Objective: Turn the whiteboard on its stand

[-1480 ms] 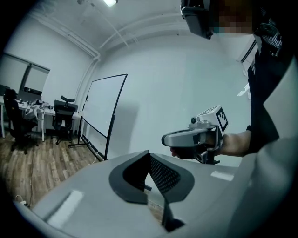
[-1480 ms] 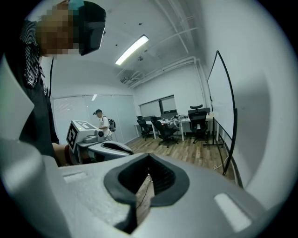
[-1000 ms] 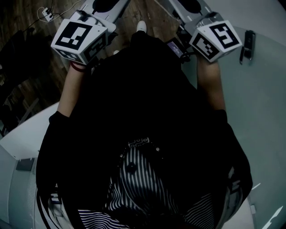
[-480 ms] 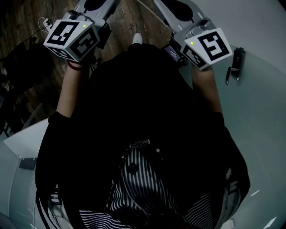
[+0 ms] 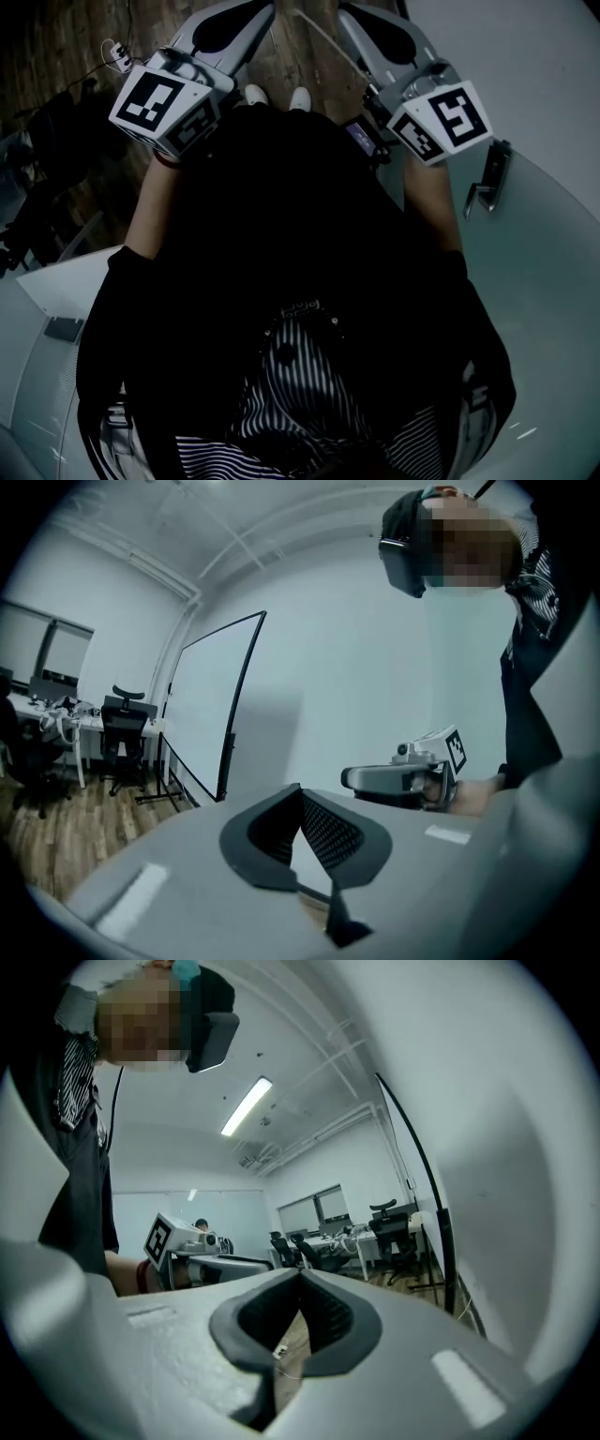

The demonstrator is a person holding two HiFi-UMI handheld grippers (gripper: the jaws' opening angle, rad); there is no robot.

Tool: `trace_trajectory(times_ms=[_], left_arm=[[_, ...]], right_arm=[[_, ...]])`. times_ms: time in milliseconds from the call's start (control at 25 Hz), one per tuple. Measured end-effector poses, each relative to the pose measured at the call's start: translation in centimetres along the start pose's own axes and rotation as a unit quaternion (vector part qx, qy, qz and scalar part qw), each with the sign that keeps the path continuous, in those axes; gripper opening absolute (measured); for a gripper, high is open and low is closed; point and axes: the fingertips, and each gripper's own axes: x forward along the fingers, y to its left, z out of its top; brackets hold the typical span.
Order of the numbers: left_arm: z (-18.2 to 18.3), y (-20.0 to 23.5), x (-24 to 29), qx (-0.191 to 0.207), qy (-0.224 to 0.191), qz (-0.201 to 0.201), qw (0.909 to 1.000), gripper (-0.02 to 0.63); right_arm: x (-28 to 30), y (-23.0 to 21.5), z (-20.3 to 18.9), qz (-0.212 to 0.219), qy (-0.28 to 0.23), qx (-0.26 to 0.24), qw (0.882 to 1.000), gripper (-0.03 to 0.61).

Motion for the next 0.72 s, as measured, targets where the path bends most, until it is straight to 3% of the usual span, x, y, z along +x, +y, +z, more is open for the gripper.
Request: trace_trajectory(times_ms=[160,320,600,720], left_arm=[[-0.1,0.7,0.0,0.054,0.009,-0.001,0.9985,0.000],[0.1,2.3,0.6,0.044,-0.009,-0.015,0.9989,0.000],[5.1,10.6,4.6,0.057,-0.051,-0.023,0.9968,0.000],[6.3,14.2,6.1,0.056,-0.046,-0.029,0.9970,0.000]], right_arm=[[0.4,-0.8,0.1,0.004,-0.018,0.042,0.999,0.002],[1.3,-1.4,0.1,-0.011,-0.008,0.023,1.000,0.002],[8.1,-5.9,4.3,-0.020,-0.001,0.002,1.000,0.002],[11.4,-7.9,5.9,-0.025,-0.005,-0.006,1.000,0.002]])
